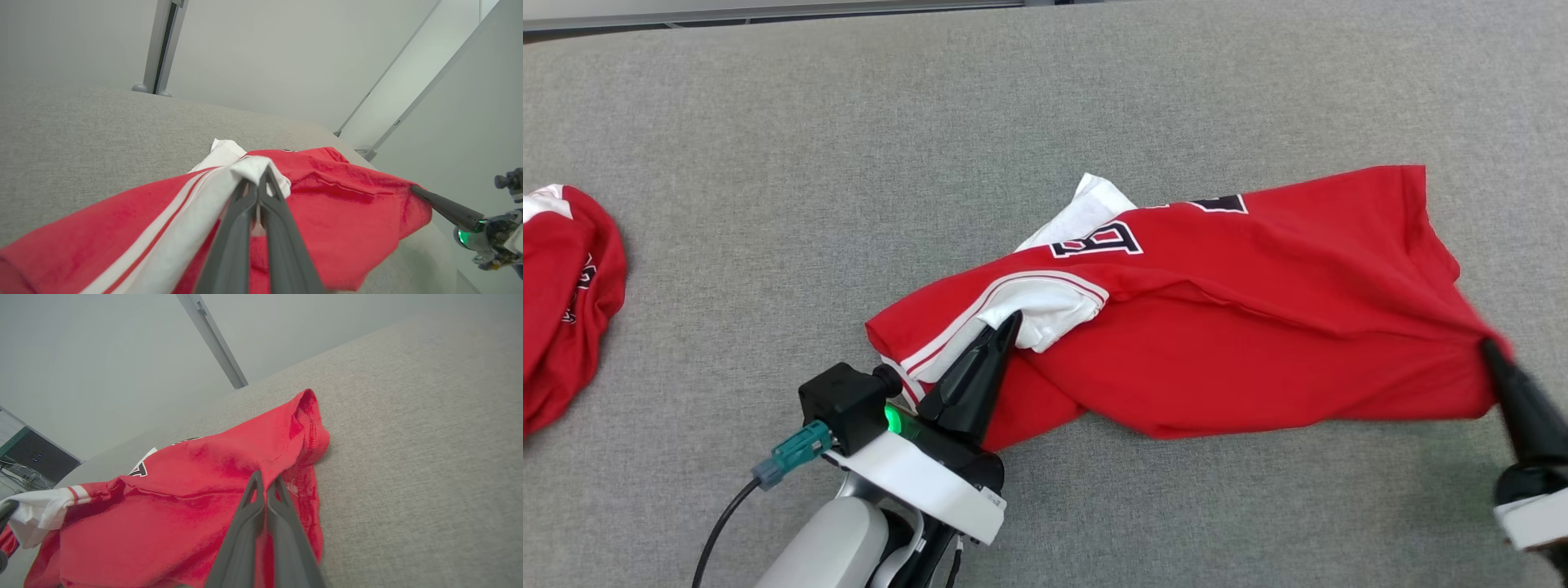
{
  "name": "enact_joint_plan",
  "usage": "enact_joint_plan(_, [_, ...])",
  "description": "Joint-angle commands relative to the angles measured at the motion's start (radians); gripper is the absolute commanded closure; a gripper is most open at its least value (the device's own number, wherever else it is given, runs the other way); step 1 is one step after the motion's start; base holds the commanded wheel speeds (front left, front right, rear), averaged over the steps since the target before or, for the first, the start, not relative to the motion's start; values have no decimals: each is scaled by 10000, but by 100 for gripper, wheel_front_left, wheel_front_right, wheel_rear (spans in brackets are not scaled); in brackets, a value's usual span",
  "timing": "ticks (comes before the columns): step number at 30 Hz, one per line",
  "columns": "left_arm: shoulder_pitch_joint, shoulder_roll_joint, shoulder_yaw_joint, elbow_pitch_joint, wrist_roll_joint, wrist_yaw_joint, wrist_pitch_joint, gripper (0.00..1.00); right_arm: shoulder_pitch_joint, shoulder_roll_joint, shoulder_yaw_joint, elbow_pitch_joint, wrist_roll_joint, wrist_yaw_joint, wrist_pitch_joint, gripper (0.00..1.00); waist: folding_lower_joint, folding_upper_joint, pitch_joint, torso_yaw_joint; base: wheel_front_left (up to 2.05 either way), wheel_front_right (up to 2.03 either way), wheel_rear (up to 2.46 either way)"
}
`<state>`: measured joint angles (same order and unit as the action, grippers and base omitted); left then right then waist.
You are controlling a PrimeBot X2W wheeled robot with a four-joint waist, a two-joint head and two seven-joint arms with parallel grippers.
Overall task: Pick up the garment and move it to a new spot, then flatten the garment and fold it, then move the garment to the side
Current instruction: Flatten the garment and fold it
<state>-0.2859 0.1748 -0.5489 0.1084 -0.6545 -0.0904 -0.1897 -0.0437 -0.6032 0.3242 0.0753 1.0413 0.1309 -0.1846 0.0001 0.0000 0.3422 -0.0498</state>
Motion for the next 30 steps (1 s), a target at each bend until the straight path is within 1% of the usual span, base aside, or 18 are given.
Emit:
enact_joint_plan(1, [20,29,-33,-52,8,-44,-72,100,13,-152,-315,167,-286,-5,-246,100,-1,0,-15,-8,0,0,0])
enact_joint_plan(3, [-59,2,-158,-185,52,-108,-122,100,-6,-136,-936,551,-756,-5,-512,100,-1,0,-31,-11,0,0,0])
enact_joint_plan(6, [-176,-82,-439,-299,22,-193,-74,100,96,81,-1688,923,-1267,-5,-648,100,-1,0,-68,26,0,0,0])
enact_joint_plan(7, [-201,-101,-530,-311,8,-215,-20,87,134,112,-1850,996,-1440,-5,-670,100,-1,0,-79,35,0,0,0])
enact_joint_plan(8, [-216,-105,-619,-341,8,-234,31,23,152,177,-1970,1046,-1566,-5,-684,100,-1,0,-88,39,0,0,0])
enact_joint_plan(9, [-202,-106,-683,-428,7,-225,60,0,137,220,-2127,1156,-1707,-5,-700,100,-1,0,-92,38,0,0,0])
enact_joint_plan(11, [11,-62,-711,-667,-88,-223,95,0,89,376,-2323,1274,-2031,-5,-718,100,-1,0,-103,23,0,0,0])
enact_joint_plan(13, [320,124,-561,-992,-194,-43,104,0,74,540,-2407,1301,-2266,-5,-679,100,-1,0,-107,4,0,0,0])
enact_joint_plan(16, [839,558,-315,-1486,-297,436,457,0,125,792,-2471,1280,-2557,-5,-525,100,-1,0,-96,-17,0,0,0])
enact_joint_plan(17, [1185,838,-118,-1815,-375,770,682,0,117,920,-2512,1273,-2665,-5,-446,100,-1,0,-73,-37,0,0,0])
enact_joint_plan(19, [1539,985,44,-2130,-663,975,917,0,83,1016,-2543,1257,-2750,-5,-370,100,-1,0,-61,-48,0,0,0])
enact_joint_plan(21, [1782,1176,57,-2313,-927,997,1282,0,47,1076,-2572,1258,-2809,-5,-302,100,-1,0,-73,-65,0,0,0])
enact_joint_plan(23, [1893,1378,-158,-2464,-935,997,1726,0,10,1122,-2592,1247,-2856,-5,-241,100,-1,0,-98,-95,0,0,0])
enact_joint_plan(25, [1905,1467,-449,-2545,-913,882,2105,0,-9,1158,-2631,1233,-2890,-5,-191,100,-1,0,-103,-111,0,0,0])
enact_joint_plan(27, [1848,1534,-554,-2515,-801,898,2246,0,-13,1174,-2645,1221,-2916,-5,-177,100,-1,0,-106,-115,0,0,0])
enact_joint_plan(28, [1770,1567,-642,-2485,-730,941,2362,0,-21,1193,-2652,1210,-2934,-5,-144,100,-1,0,-103,-125,0,0,0])
enact_joint_plan(30, [1556,1649,-719,-2391,-290,1182,2463,0,-42,1226,-2666,1161,-2965,-5,-108,100,-1,0,-91,-138,0,0,0])
